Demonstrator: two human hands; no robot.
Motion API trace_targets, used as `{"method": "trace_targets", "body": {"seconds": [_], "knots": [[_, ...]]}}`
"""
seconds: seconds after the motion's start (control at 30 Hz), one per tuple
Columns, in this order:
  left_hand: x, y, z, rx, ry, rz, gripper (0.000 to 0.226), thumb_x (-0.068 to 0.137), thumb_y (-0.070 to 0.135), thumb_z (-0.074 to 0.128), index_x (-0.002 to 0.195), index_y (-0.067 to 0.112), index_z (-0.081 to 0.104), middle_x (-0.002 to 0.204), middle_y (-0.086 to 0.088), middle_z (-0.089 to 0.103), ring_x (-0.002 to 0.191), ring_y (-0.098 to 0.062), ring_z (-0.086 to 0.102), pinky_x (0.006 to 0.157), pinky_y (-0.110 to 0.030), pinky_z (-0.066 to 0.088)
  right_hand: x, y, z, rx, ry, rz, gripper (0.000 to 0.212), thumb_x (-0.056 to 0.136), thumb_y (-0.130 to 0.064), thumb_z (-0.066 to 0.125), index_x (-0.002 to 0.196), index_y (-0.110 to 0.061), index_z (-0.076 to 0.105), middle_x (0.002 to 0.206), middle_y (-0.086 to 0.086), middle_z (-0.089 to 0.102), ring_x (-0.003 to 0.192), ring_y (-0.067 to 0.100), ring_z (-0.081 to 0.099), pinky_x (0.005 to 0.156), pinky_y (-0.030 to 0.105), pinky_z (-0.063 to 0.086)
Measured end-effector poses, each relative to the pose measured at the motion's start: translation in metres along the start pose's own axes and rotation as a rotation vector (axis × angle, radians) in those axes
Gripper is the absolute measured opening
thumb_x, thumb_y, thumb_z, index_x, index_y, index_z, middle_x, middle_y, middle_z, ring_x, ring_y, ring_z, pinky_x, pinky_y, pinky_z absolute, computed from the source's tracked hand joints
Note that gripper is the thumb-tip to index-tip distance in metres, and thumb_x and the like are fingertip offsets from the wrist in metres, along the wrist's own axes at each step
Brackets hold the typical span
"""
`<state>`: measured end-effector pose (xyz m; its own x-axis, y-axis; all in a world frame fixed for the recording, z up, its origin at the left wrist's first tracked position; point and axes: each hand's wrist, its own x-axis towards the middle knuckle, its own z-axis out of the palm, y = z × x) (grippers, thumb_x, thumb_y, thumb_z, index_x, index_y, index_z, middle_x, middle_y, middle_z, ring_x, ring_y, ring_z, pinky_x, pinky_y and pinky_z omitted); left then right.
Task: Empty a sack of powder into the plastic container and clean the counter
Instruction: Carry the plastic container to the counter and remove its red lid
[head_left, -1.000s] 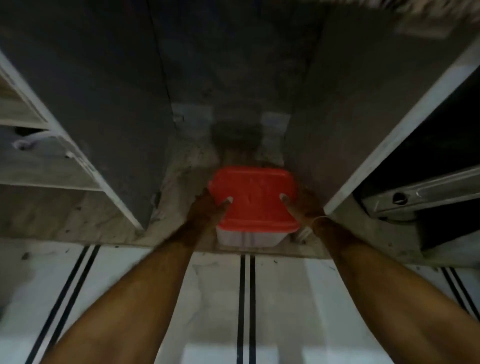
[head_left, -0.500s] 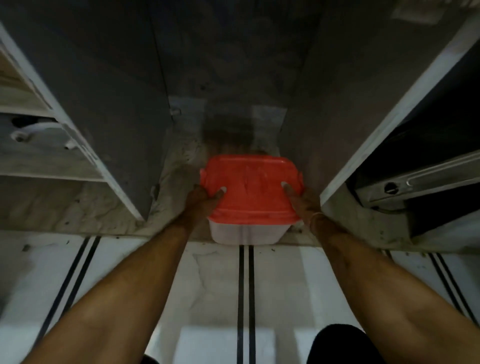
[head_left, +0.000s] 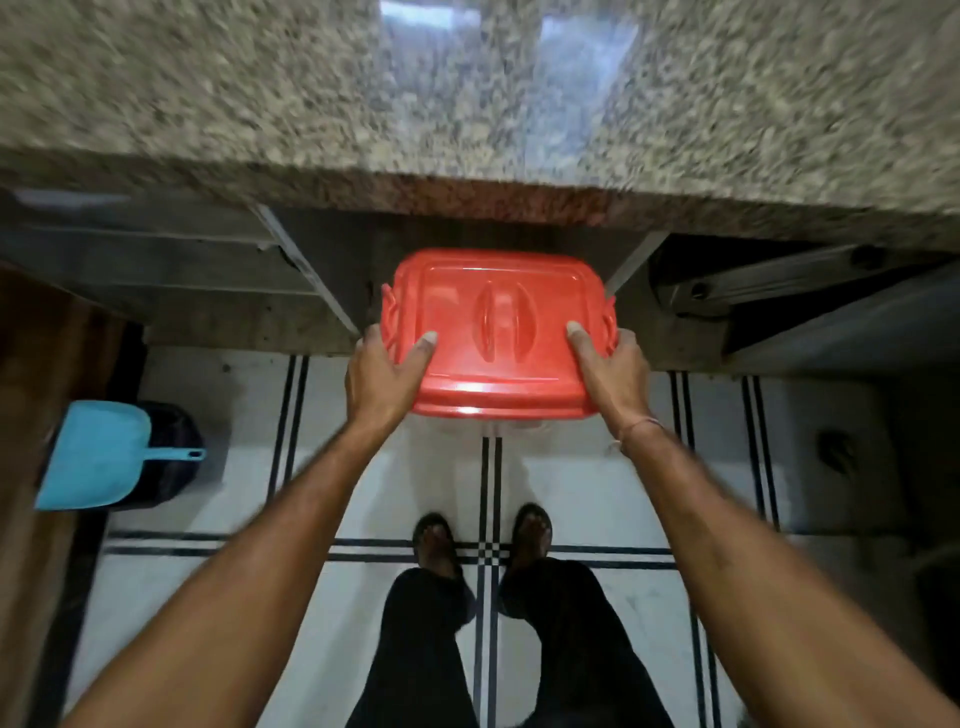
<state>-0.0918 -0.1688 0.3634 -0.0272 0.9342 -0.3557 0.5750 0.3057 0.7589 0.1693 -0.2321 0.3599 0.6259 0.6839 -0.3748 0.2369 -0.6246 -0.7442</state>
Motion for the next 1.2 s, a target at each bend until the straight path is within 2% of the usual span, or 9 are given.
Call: {"method": "trace_targets", "body": {"seconds": [0.13, 0.37, 0.47, 0.53, 0.6, 0.83, 0.93, 1.0, 1.2], "knots": [[-0.065, 0.062, -0.072, 0.087, 0.063, 0.041, 0.074, 0.090, 0.064, 0.064, 0.142, 0.012, 0.054, 0.125, -0.005, 0.062, 0.101, -0.019, 0.062, 0.066, -0.017, 0.040, -0.073, -0.065, -0.059, -0.030, 0.010, -0.036, 0.066, 0.085, -0.066, 0.066, 0.125, -0.014, 0.057, 0.115, 0.002, 0.064, 0.097, 0.019, 0.064, 0.067, 0.022, 0.047], [-0.113, 0.142, -0.150, -0.021, 0.137, 0.222, 0.085, 0.081, 0.074, 0.065, 0.143, 0.018, 0.053, 0.129, -0.004, 0.063, 0.106, -0.020, 0.066, 0.081, -0.036, 0.058, -0.135, -0.165, -0.133, -0.027, 0.135, -0.180, 0.049, 0.088, -0.058, 0.069, 0.112, -0.017, 0.059, 0.101, 0.000, 0.064, 0.088, 0.021, 0.062, 0.076, 0.030, 0.044], [-0.097, 0.187, -0.171, -0.066, 0.142, 0.307, 0.083, 0.082, 0.071, 0.068, 0.144, 0.017, 0.053, 0.127, -0.001, 0.065, 0.099, -0.015, 0.069, 0.073, -0.024, 0.054, -0.128, -0.204, -0.155, 0.003, 0.185, -0.242, 0.047, 0.087, -0.059, 0.069, 0.109, -0.020, 0.058, 0.100, 0.002, 0.066, 0.090, 0.023, 0.063, 0.083, 0.035, 0.050], [-0.078, 0.219, -0.179, -0.059, 0.150, 0.345, 0.075, 0.087, 0.063, 0.070, 0.143, 0.015, 0.055, 0.121, 0.003, 0.065, 0.086, -0.005, 0.065, 0.065, -0.014, 0.045, -0.112, -0.229, -0.165, 0.004, 0.211, -0.271, 0.049, 0.087, -0.062, 0.068, 0.107, -0.018, 0.058, 0.100, 0.003, 0.067, 0.090, 0.025, 0.064, 0.083, 0.037, 0.052], [-0.053, 0.251, -0.181, -0.037, 0.169, 0.381, 0.070, 0.088, 0.061, 0.068, 0.140, 0.015, 0.058, 0.120, 0.000, 0.069, 0.085, -0.009, 0.064, 0.063, -0.013, 0.040, -0.090, -0.252, -0.173, 0.015, 0.228, -0.289, 0.054, 0.086, -0.065, 0.066, 0.109, -0.016, 0.060, 0.101, 0.003, 0.068, 0.091, 0.026, 0.066, 0.083, 0.039, 0.054], [0.064, 0.346, -0.143, -0.018, 0.224, 0.389, 0.078, 0.079, 0.079, 0.061, 0.128, 0.019, 0.066, 0.112, -0.002, 0.074, 0.096, -0.025, 0.070, 0.082, -0.037, 0.056, 0.046, -0.323, -0.195, 0.044, 0.223, -0.323, 0.053, 0.087, -0.064, 0.066, 0.110, -0.017, 0.060, 0.099, 0.003, 0.063, 0.090, 0.027, 0.062, 0.076, 0.033, 0.043], [0.120, 0.381, -0.111, 0.020, 0.205, 0.356, 0.070, 0.085, 0.071, 0.064, 0.129, 0.016, 0.065, 0.113, -0.004, 0.073, 0.094, -0.024, 0.066, 0.080, -0.033, 0.049, 0.117, -0.345, -0.197, 0.009, 0.217, -0.307, 0.051, 0.087, -0.065, 0.065, 0.104, -0.017, 0.058, 0.098, 0.006, 0.065, 0.092, 0.030, 0.065, 0.080, 0.037, 0.050], [0.152, 0.397, -0.096, 0.036, 0.187, 0.316, 0.072, 0.086, 0.074, 0.061, 0.131, 0.018, 0.064, 0.115, -0.007, 0.073, 0.095, -0.026, 0.068, 0.083, -0.037, 0.055, 0.157, -0.356, -0.194, -0.001, 0.198, -0.282, 0.059, 0.087, -0.064, 0.065, 0.110, -0.010, 0.061, 0.104, 0.013, 0.069, 0.096, 0.035, 0.067, 0.084, 0.041, 0.054], [0.218, 0.417, -0.088, 0.001, 0.177, 0.215, 0.072, 0.089, 0.080, 0.046, 0.116, 0.017, 0.068, 0.096, -0.006, 0.072, 0.082, -0.023, 0.069, 0.070, -0.035, 0.056, 0.222, -0.385, -0.183, -0.046, 0.105, -0.287, 0.055, 0.096, -0.062, 0.054, 0.107, -0.009, 0.058, 0.097, 0.009, 0.064, 0.084, 0.029, 0.062, 0.072, 0.037, 0.048]]}}
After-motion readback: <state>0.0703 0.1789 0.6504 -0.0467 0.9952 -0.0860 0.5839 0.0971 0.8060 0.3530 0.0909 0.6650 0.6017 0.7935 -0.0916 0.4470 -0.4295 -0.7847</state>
